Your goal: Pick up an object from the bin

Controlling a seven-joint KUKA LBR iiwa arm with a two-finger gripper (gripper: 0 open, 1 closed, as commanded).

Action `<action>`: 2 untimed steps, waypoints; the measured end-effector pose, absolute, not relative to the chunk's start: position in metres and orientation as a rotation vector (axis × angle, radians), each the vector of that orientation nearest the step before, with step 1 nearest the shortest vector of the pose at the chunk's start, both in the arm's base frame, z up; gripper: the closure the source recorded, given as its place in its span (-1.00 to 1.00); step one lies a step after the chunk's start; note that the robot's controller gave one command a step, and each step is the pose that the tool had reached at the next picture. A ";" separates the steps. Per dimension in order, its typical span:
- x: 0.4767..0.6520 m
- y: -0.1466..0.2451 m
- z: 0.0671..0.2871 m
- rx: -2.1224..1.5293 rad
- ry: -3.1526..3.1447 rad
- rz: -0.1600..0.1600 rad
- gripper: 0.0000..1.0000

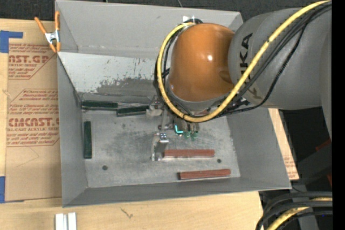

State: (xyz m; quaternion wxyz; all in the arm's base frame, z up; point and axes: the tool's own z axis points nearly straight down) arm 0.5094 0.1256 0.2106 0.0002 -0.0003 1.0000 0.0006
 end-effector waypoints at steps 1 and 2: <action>0.515 0.098 0.169 -0.052 3.132 0.004 -1.00; 0.517 0.086 0.108 -0.089 3.136 0.000 -1.00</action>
Offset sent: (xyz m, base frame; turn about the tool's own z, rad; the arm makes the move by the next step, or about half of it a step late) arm 0.0081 -0.0396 -0.1406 -0.0779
